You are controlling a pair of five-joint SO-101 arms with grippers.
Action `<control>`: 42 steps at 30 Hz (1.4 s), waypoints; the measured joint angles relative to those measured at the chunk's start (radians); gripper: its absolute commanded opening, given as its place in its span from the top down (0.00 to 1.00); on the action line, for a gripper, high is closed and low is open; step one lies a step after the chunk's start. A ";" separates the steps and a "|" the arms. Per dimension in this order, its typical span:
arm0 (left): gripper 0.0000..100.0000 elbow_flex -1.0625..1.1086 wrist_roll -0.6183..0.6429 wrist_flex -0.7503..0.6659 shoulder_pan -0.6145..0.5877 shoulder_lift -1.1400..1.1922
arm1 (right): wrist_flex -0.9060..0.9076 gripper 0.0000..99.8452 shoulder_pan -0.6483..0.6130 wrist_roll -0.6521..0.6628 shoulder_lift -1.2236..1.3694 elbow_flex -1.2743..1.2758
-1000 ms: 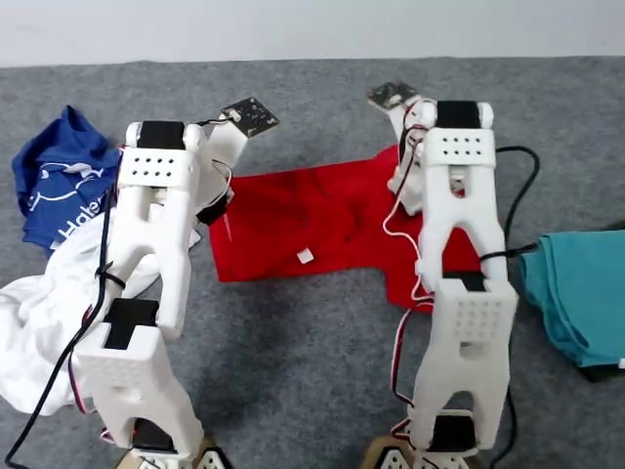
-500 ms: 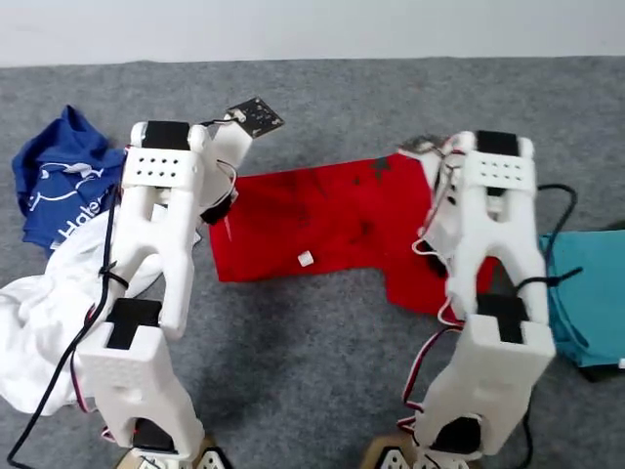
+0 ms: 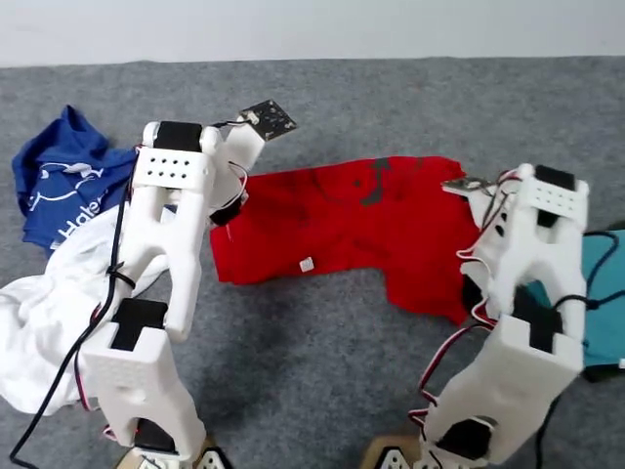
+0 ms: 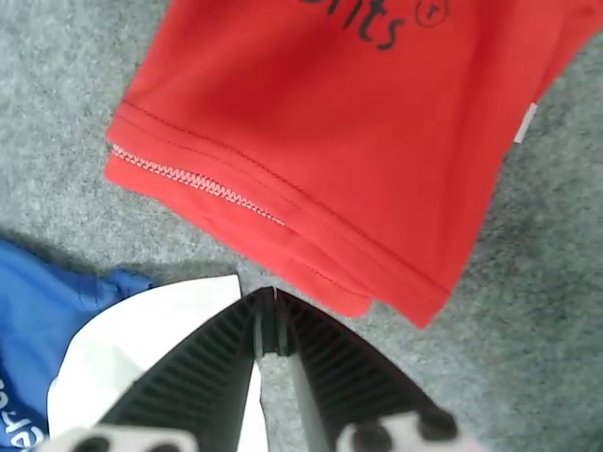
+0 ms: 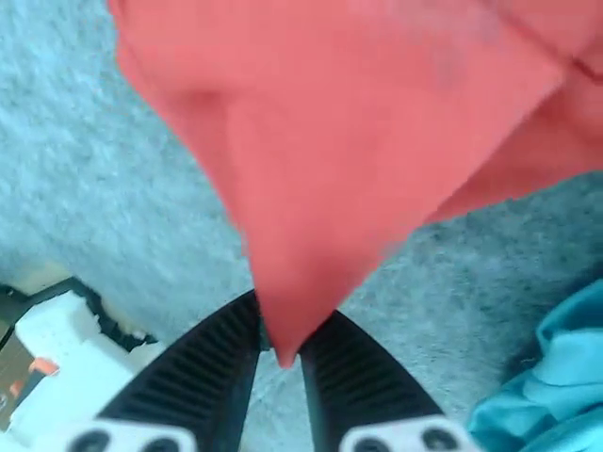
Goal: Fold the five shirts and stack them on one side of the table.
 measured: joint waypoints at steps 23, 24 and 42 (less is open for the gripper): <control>1.00 0.018 0.000 0.000 0.000 0.000 | 0.006 0.99 0.147 0.055 0.035 -0.052; 1.00 0.021 0.000 0.000 0.000 0.000 | 0.017 0.99 0.147 0.055 0.035 -0.052; 0.91 0.041 0.173 0.000 -0.041 0.005 | 0.054 0.76 0.120 -0.028 -0.123 -0.206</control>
